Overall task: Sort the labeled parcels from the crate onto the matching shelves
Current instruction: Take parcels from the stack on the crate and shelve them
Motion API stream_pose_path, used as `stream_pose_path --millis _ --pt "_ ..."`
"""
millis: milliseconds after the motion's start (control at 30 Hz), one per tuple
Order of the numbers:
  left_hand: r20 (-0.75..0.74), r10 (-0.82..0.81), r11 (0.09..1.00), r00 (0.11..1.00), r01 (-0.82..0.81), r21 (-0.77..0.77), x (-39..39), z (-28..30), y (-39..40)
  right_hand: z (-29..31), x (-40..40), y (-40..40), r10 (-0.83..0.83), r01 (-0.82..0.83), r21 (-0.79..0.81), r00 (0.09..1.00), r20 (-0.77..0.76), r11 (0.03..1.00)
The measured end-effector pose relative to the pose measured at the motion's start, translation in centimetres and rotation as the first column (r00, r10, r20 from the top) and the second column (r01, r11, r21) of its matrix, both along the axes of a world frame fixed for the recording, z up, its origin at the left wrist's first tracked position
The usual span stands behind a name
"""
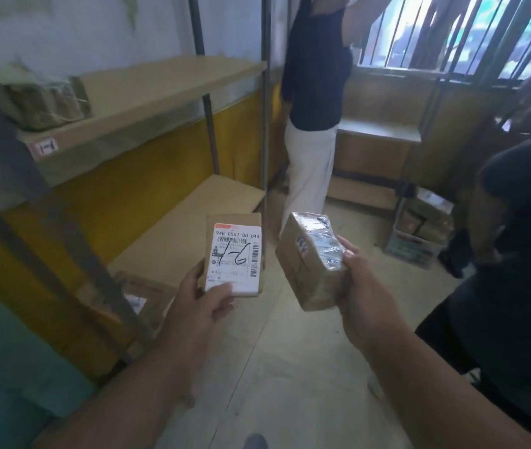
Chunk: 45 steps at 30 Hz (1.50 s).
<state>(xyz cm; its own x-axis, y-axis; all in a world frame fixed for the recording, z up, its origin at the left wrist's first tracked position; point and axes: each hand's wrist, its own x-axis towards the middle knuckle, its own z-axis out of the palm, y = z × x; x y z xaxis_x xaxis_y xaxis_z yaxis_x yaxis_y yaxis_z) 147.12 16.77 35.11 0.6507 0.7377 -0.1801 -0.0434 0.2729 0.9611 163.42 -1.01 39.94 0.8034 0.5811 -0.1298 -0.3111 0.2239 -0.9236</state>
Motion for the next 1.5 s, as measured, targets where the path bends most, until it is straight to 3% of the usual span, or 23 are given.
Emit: stream_pose_path --millis 300,500,733,900,1100,1333,1500 --pt "-0.004 0.013 1.0 1.0 -0.013 0.022 13.6 1.8 8.9 2.2 14.7 8.6 0.033 -0.032 -0.011 0.99 0.137 0.999" --pt "0.003 0.219 0.975 0.976 -0.219 0.025 17.7 1.7 11.7 2.0 21.8 15.4 0.198 -0.195 -0.036 0.966 0.168 0.98" --pt "0.006 0.615 0.784 0.788 -0.613 0.094 19.1 3.4 9.0 2.4 26.2 23.1 0.538 -0.544 -0.054 0.803 0.254 0.837" --pt "0.073 0.784 0.605 0.617 -0.785 0.136 19.7 5.8 6.2 4.6 25.9 25.1 0.587 -0.64 -0.003 0.704 0.401 0.769" --pt "0.119 0.816 0.529 0.566 -0.813 0.244 18.6 9.6 4.5 6.9 23.8 26.1 0.565 -0.683 0.068 0.652 0.505 0.727" --pt "0.185 0.812 0.47 0.553 -0.808 0.355 17.8 16.3 5.8 11.5 23.4 26.5 0.571 -0.723 0.185 0.653 0.498 0.665" --pt "0.139 0.855 0.407 0.5 -0.813 0.417 18.0 20.8 8.4 15.6 23.6 28.7 0.559 -0.708 0.222 0.679 0.476 0.671"
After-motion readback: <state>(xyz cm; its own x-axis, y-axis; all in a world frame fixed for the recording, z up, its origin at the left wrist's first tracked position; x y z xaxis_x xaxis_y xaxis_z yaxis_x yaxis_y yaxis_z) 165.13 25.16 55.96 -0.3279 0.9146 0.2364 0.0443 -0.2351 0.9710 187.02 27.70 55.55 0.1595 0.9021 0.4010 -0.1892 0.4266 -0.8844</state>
